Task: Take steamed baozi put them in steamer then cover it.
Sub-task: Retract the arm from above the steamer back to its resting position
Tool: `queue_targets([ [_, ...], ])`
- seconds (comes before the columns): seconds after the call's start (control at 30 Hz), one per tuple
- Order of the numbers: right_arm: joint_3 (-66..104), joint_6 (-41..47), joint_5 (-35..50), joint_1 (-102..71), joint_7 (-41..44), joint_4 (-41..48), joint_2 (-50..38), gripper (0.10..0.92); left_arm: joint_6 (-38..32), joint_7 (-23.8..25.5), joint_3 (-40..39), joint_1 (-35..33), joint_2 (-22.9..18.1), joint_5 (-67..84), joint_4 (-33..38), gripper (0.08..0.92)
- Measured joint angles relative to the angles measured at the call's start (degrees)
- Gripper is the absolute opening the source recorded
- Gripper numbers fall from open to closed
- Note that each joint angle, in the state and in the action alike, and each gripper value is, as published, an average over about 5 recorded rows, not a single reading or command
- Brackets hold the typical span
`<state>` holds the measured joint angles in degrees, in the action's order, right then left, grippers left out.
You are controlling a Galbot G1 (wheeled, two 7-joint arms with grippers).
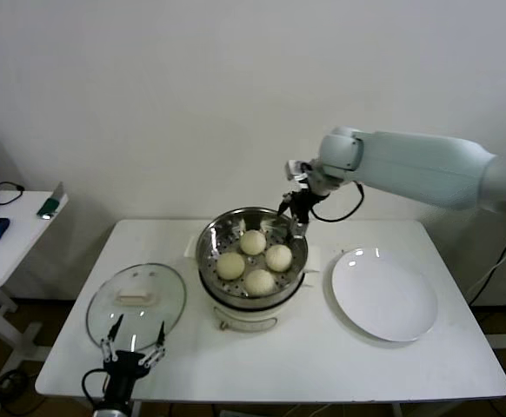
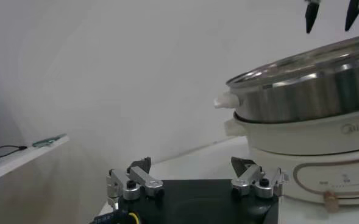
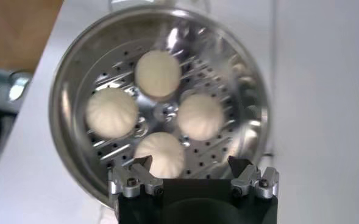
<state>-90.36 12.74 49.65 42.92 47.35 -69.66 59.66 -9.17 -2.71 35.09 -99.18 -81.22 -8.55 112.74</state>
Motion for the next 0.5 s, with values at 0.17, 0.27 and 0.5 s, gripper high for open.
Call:
queue_targets([
  [0.17,4.79,-3.67,0.02,-3.50,-6.70,-4.06,-7.91,0.823,0.71,-0.09,0.09,0.57,-0.04,-0.44,0.36,0.823],
  [0.27,9.69,-5.89,-0.34,-7.96,-11.05,-6.57,-12.78,0.823,1.18,-0.17,0.12,0.74,-0.14,-0.78,0.69,0.823],
  [0.5,25.23,-11.09,-1.03,-23.48,-20.17,-11.57,-22.39,0.823,2.09,-0.46,0.73,0.87,-0.33,-1.69,1.37,0.823],
])
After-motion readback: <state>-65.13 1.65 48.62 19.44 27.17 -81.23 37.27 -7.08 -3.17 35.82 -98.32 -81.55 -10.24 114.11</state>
